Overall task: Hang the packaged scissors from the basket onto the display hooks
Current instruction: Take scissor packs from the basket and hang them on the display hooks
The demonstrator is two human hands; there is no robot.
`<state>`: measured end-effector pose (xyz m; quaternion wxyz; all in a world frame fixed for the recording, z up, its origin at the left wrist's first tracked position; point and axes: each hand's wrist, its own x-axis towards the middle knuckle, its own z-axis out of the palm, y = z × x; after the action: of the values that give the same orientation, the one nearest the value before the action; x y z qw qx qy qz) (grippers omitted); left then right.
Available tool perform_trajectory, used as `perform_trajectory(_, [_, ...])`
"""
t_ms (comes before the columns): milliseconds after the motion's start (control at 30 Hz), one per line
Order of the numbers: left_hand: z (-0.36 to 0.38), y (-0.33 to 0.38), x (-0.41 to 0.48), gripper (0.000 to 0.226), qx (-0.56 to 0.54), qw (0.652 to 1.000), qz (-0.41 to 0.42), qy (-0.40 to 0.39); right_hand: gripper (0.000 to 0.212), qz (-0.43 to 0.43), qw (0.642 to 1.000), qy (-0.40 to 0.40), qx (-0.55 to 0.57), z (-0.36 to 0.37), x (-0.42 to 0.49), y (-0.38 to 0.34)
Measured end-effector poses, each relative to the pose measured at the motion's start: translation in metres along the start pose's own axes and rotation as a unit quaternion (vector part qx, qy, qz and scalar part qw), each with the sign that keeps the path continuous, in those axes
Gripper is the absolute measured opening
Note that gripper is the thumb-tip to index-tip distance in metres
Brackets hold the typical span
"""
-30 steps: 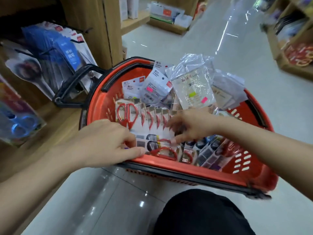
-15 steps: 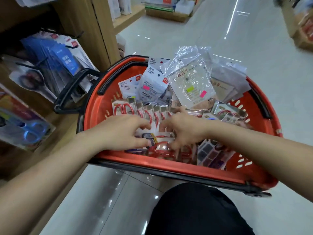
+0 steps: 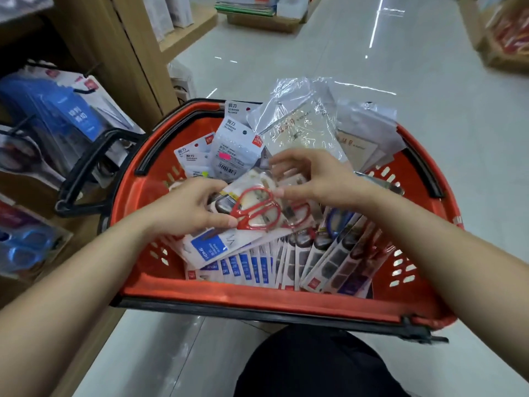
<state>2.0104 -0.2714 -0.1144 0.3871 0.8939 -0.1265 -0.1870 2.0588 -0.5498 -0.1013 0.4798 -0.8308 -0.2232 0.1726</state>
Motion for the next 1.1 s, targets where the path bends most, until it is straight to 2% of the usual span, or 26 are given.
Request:
perform_trajectory(133, [-0.005, 0.003, -0.003, 0.035, -0.109, 0.99, 0.018, 0.085, 0.03, 0.017, 0.985, 0.021, 0.168, -0.008, 0.001, -0.002])
perform_trajectory(200, [-0.006, 0.004, -0.004, 0.033, -0.125, 0.988, 0.025, 0.087, 0.041, 0.013, 0.977, 0.016, 0.21, -0.01, -0.001, -0.002])
perform_trajectory(267, [-0.006, 0.004, -0.005, 0.033, -0.145, 0.986, 0.025, 0.079, 0.064, 0.005, 0.981, 0.009, 0.195, -0.01, -0.003, -0.001])
perform_trajectory(333, [-0.006, 0.002, -0.003, 0.037, -0.17, 0.982, 0.028, 0.076, 0.075, -0.006, 0.985, -0.003, 0.172, -0.005, -0.003, -0.001])
perform_trajectory(433, [-0.003, 0.003, 0.0, 0.043, -0.178, 0.981, 0.051, 0.058, 0.078, -0.013, 0.984, -0.011, 0.179, 0.008, -0.001, -0.003])
perform_trajectory(567, [0.005, 0.009, 0.001, 0.049, -0.168, 0.981, 0.077, 0.06, 0.081, -0.025, 0.99, 0.035, 0.133, 0.019, 0.0, -0.007])
perform_trajectory(633, [0.01, 0.013, 0.001, 0.052, -0.152, 0.984, 0.078, 0.051, 0.075, -0.03, 0.994, 0.048, 0.095, 0.024, 0.0, -0.011])
perform_trajectory(667, [0.011, 0.015, 0.002, 0.053, -0.148, 0.985, 0.077, 0.047, 0.065, -0.034, 0.994, 0.054, 0.088, 0.025, 0.001, -0.013])
perform_trajectory(767, [0.011, 0.019, 0.004, 0.056, -0.158, 0.981, 0.075, 0.082, 0.041, -0.044, 0.985, 0.088, 0.143, 0.019, 0.006, -0.016])
perform_trajectory(867, [0.002, 0.016, 0.001, 0.061, -0.161, 0.978, 0.054, 0.125, 0.049, -0.027, 0.957, 0.137, 0.252, 0.001, 0.01, -0.009])
perform_trajectory(967, [-0.005, 0.006, -0.001, 0.047, -0.137, 0.974, 0.034, 0.176, 0.043, -0.008, 0.933, 0.144, 0.33, -0.011, 0.009, -0.002])
perform_trajectory(1033, [-0.007, 0.008, -0.001, 0.039, -0.2, 0.958, 0.021, 0.207, 0.038, -0.005, 0.928, 0.136, 0.348, -0.013, 0.008, 0.0])
perform_trajectory(1100, [-0.008, 0.014, -0.002, 0.034, -0.282, 0.929, 0.008, 0.241, 0.043, -0.003, 0.93, 0.128, 0.344, -0.014, 0.01, 0.002])
